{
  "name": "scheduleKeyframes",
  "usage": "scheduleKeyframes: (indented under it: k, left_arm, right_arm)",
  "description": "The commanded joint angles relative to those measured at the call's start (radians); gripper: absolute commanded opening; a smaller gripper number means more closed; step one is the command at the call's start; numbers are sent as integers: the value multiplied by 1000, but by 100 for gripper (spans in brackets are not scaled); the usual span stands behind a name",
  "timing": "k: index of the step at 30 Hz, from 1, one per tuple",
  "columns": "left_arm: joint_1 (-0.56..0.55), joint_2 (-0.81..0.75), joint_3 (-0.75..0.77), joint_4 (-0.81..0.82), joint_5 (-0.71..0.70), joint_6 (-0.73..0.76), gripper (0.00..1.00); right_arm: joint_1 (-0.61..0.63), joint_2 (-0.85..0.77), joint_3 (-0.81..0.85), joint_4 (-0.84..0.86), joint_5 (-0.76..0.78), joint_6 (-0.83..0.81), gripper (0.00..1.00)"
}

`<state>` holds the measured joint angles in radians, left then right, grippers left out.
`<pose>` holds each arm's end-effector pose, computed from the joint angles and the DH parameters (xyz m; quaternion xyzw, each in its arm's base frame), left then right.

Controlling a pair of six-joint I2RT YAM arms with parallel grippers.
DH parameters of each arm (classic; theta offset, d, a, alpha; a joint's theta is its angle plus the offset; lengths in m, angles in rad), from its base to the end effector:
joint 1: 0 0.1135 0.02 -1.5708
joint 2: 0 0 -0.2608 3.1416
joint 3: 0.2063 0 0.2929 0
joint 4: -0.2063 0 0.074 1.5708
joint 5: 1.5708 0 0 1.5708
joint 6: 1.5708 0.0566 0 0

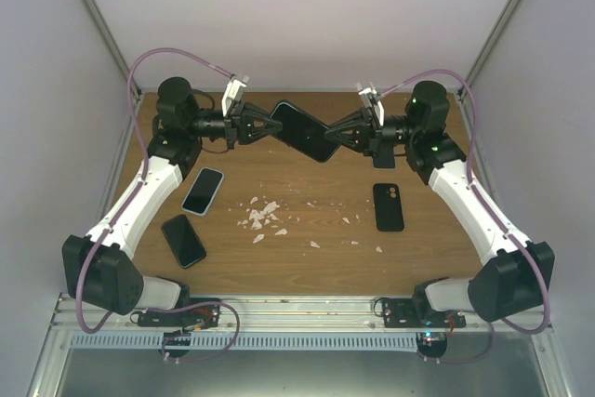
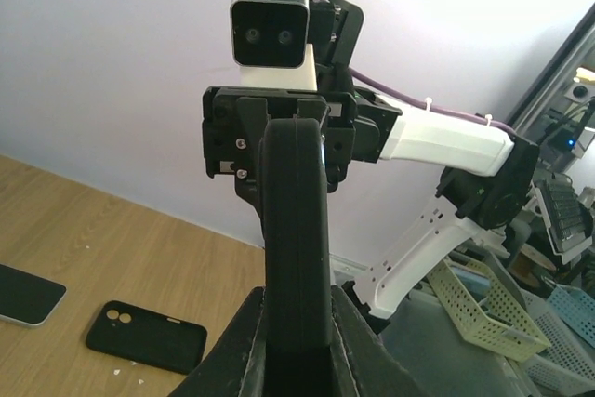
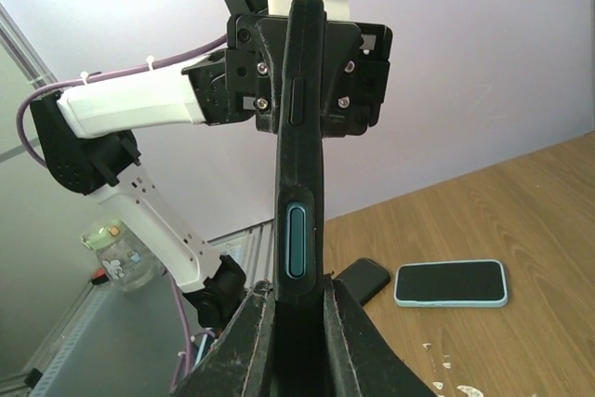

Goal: Take the phone out of the phone case
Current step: Adjust the phone.

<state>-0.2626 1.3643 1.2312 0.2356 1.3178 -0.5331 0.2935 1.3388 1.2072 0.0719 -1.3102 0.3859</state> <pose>0.3202 -0.1428 0.3992 0.3790 0.5862 -0.6056 0.3822 0.3102 0.1509 0.3839 -0.3906 0.5959 0.5993 0.3649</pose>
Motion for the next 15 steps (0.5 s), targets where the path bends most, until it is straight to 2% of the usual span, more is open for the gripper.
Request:
scheduleKeyframes:
  k: [1, 4, 11, 15]
  left_arm:
    - [-11, -7, 6, 30, 78, -3, 0]
    - [-11, -7, 20, -40, 99, 52, 0]
    - [0, -10, 72, -285, 160, 215, 0]
    - [20, -9, 83, -384, 187, 275, 0]
  right_arm:
    - [9, -43, -5, 10, -37, -42, 2]
    - [8, -52, 3, -75, -54, -107, 11]
    - [-18, -68, 43, -367, -76, -373, 55]
    - [-34, -59, 82, -617, -56, -600, 63]
